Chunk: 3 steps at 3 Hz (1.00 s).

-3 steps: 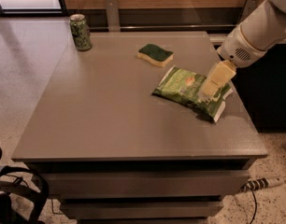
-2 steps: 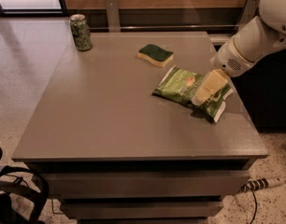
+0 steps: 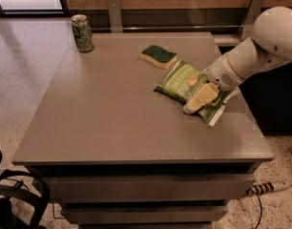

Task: Move green jalapeno chip bag near green can

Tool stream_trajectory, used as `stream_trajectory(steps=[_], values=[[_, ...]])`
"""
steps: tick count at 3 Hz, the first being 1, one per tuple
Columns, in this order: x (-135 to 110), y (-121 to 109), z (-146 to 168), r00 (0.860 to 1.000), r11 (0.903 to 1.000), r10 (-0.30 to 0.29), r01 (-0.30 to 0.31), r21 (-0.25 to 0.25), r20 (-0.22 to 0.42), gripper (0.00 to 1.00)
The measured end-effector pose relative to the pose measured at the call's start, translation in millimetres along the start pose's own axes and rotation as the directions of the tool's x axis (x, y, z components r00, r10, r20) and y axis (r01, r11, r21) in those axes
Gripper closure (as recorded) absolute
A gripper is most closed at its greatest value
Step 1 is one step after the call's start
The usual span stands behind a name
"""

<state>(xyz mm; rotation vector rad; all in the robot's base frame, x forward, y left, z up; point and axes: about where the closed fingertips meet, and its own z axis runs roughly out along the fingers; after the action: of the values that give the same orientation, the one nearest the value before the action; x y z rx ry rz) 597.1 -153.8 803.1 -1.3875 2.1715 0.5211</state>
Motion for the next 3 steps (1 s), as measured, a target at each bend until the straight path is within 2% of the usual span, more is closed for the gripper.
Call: stream_trajectory(steps=[3], values=[[-7.1,1.5,-5.2,1.000,1.0000,-0.006,0.006,-0.007,0.006,0.87]])
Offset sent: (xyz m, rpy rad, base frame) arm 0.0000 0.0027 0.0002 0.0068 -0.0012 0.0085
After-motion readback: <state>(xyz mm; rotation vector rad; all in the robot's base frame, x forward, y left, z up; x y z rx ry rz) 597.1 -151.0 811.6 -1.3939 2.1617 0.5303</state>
